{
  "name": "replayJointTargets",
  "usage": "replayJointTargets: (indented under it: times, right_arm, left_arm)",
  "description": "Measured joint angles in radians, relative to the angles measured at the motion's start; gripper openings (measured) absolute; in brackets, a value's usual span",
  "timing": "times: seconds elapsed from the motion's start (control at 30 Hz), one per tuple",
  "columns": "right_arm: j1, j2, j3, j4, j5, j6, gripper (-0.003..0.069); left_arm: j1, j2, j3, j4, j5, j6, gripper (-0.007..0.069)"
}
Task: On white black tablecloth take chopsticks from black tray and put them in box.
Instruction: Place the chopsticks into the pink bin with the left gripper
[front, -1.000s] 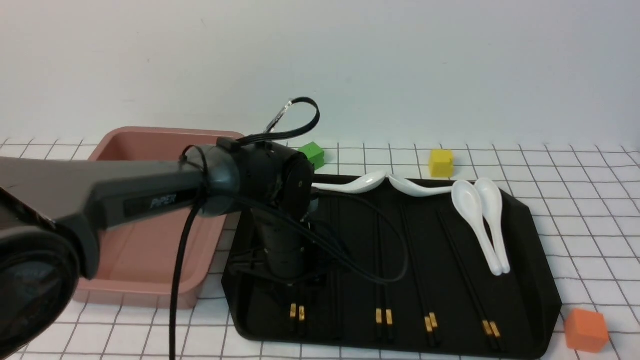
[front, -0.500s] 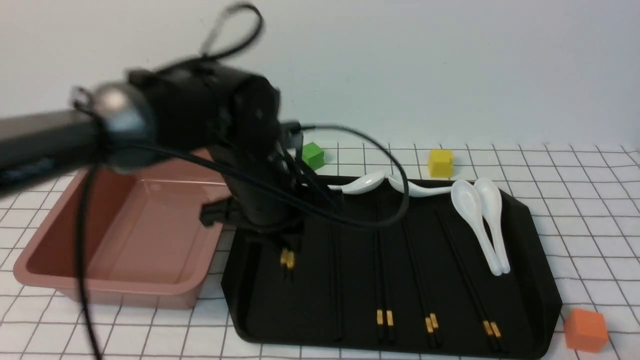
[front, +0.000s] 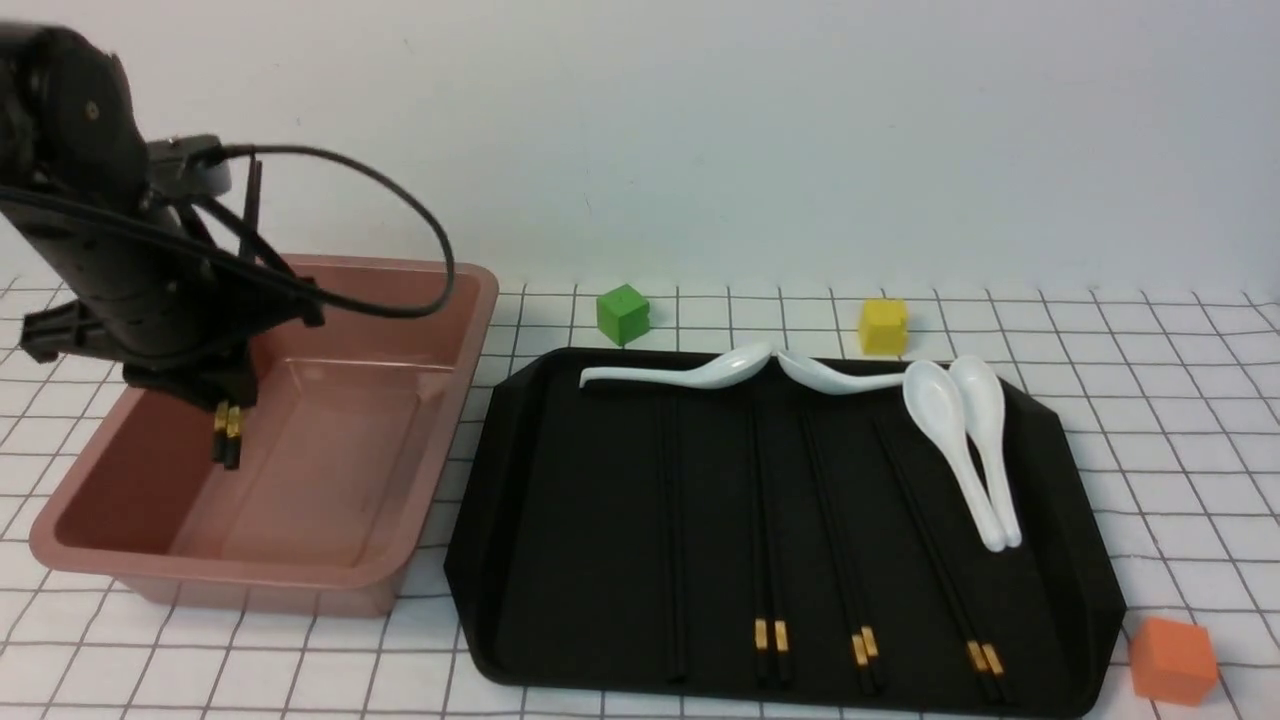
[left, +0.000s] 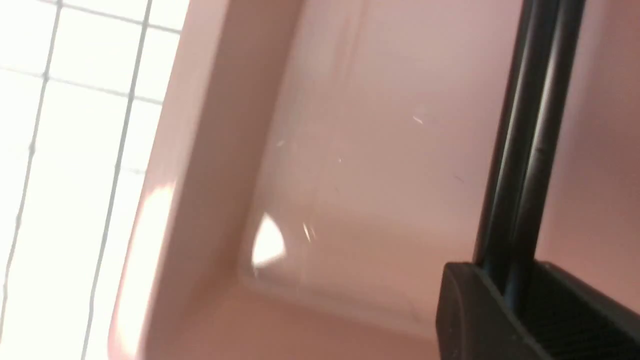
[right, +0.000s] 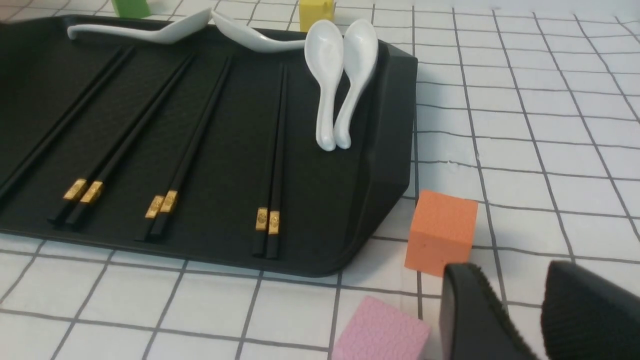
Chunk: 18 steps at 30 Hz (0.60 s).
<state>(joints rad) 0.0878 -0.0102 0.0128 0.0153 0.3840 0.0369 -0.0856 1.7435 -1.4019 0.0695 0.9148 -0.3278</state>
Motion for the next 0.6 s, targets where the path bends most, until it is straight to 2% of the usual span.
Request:
replayJointTargets:
  times: [0.2, 0.27, 0.33, 0.5, 0.6]
  right_arm:
    - [0.000, 0.000, 0.000, 0.000, 0.000, 0.000, 0.0240]
    - [0.000, 0.000, 0.000, 0.000, 0.000, 0.000, 0.0240]
    - [0.000, 0.000, 0.000, 0.000, 0.000, -0.001, 0.0240]
    - [0.000, 0.000, 0.000, 0.000, 0.000, -0.003, 0.0240]
    - [0.000, 0.000, 0.000, 0.000, 0.000, -0.003, 0.0240]
  left_arm:
    - [0.003, 0.170, 0.001, 0.046, -0.063, 0.019, 0.0125]
    - [0.003, 0.201, 0.001, 0.060, -0.063, 0.019, 0.0140]
    - [0.003, 0.236, 0.001, 0.069, -0.054, 0.019, 0.0185]
    - [0.003, 0.235, -0.020, 0.075, 0.045, 0.019, 0.0283]
    - [0.003, 0.177, -0.068, 0.093, 0.132, 0.019, 0.0273]
